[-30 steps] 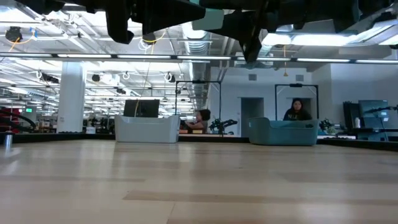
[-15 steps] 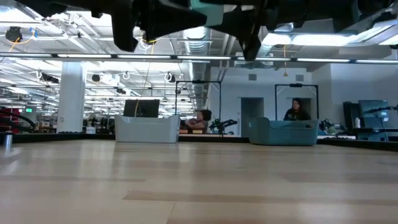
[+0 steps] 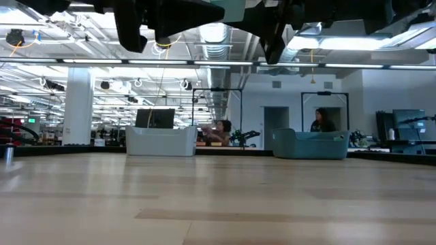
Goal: Sort & place blocks by color
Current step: Put the light blue block into the transparent bin
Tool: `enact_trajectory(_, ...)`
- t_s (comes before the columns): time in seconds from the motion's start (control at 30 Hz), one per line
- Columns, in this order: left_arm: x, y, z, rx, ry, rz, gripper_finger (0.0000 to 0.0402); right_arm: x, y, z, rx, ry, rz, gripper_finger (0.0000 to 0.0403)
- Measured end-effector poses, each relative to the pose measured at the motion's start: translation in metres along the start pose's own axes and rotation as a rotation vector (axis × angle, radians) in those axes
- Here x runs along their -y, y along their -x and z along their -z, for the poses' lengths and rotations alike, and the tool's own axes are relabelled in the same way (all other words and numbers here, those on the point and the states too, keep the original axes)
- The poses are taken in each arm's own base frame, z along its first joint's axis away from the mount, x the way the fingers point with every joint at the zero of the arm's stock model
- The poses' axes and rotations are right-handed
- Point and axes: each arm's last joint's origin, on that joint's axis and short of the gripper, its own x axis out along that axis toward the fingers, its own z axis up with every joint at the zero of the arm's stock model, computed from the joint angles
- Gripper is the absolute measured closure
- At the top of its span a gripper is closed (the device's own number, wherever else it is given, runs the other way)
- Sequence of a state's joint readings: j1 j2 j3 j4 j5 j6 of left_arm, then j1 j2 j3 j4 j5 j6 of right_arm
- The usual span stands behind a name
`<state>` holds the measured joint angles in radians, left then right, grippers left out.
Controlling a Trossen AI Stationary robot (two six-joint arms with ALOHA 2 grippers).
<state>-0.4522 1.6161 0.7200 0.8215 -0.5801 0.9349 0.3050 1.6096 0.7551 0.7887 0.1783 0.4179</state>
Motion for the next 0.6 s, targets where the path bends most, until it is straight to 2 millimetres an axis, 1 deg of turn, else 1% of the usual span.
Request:
enact_trajectory(0.2, -0.003, -0.0031, 0.0042, -0.011, 0.008, -0.007, 0.0202, 0.0, 0.0, -0.0001, 0.001, -0.001, 0.0, 0.0256)
enact_trajectory(0.33, -0.0029, -0.0034, 0.005, -0.015, 0.001, -0.003, 0.0251, -0.0001, 0.0001, 0.0003, -0.001, -0.013, -0.001, 0.0249)
enact_trajectory(0.5, -0.0006, -0.0014, 0.003, -0.02, 0.0, -0.004, 0.0274, -0.0004, 0.0003, -0.0005, 0.005, -0.003, -0.002, 0.0227)
enact_trajectory(0.6, -0.0007, -0.0001, 0.0015, -0.044, 0.004, -0.032, 0.0273, 0.0006, 0.0, -0.0006, 0.004, 0.004, 0.004, 0.0213)
